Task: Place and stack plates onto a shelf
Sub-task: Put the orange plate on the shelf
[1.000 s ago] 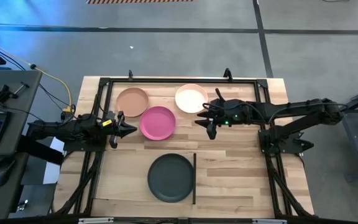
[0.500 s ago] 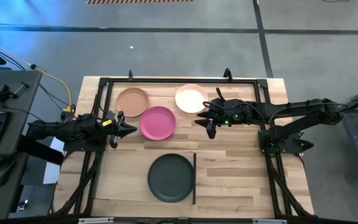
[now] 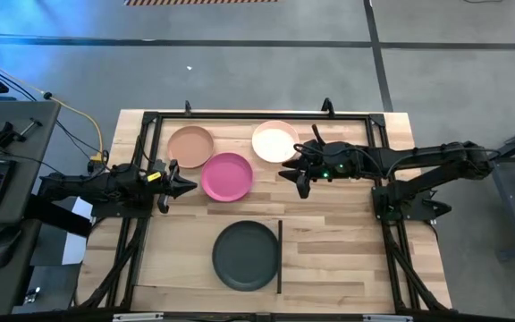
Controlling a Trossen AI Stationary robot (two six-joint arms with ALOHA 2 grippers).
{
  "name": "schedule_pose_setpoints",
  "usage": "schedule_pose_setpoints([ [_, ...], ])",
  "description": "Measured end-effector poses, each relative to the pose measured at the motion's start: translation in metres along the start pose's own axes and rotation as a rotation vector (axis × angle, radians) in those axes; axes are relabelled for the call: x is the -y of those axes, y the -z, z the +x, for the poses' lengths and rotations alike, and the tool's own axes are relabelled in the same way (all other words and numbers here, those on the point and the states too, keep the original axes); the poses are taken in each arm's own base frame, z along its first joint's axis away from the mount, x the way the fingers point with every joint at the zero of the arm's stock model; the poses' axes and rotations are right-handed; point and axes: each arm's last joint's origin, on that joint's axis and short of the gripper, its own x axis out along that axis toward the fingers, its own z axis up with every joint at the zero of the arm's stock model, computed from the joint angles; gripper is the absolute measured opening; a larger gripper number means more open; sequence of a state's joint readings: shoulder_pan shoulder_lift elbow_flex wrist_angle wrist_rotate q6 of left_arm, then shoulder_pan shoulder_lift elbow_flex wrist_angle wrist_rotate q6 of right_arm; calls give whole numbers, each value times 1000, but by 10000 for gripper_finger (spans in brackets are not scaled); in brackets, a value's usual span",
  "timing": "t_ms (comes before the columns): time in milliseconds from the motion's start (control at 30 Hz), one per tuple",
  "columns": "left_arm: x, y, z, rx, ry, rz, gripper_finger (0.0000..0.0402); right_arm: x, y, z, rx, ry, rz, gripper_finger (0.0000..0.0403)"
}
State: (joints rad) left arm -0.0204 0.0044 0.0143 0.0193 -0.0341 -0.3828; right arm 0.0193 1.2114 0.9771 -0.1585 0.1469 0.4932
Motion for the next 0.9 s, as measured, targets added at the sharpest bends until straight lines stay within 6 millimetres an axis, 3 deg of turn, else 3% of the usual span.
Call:
schedule_pose_setpoints([
  [367,0,0,0,0,0,0,0,0,0,0,-11,-15,-4,161],
  [900,0,0,0,1,-1,0,0,3,12,-1,-168,-52,-75,161],
])
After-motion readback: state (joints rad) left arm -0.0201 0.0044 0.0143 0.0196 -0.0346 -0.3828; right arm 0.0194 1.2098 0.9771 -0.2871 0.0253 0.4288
